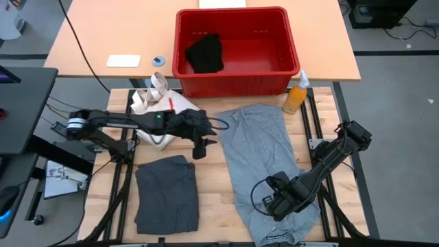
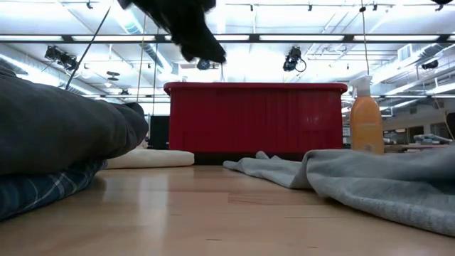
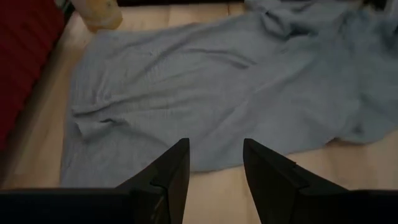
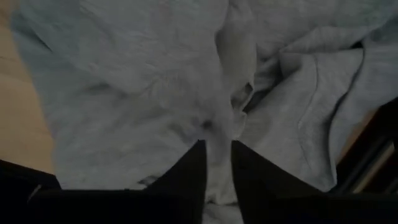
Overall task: Fold Laundry from Bin
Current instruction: Fold the light gray t-shirt
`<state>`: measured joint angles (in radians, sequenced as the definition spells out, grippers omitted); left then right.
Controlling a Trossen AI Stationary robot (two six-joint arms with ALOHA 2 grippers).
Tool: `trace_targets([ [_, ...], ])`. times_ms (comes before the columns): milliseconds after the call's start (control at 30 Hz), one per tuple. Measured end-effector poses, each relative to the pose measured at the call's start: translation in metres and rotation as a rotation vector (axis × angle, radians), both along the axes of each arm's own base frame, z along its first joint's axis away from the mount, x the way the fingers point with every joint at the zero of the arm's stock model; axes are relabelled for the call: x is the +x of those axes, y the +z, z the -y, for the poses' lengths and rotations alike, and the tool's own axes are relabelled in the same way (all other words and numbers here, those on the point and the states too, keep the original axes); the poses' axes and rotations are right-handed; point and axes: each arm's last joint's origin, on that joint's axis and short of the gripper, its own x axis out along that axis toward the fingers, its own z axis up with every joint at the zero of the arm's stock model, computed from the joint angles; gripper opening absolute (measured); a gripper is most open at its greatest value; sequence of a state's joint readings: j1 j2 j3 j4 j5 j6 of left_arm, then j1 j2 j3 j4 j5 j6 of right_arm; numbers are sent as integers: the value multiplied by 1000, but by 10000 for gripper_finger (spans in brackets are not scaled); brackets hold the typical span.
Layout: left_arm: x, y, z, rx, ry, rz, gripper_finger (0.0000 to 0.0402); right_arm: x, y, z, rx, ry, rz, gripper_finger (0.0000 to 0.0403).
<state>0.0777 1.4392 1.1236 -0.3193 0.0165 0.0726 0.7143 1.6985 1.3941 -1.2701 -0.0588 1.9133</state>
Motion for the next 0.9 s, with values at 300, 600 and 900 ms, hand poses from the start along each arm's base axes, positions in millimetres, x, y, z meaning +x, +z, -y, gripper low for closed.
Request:
trace_targets([
  [300,36,-52,-36,-71,144,-49,153,1,1,-16,101,-39,55,169],
  [600,54,-73,-62,107,63,-104,173,5,2,-23,51,-116,229,172],
  [900,92,-77,-96,119,88,-126,235,12,3,-22,11,-163,337,172],
])
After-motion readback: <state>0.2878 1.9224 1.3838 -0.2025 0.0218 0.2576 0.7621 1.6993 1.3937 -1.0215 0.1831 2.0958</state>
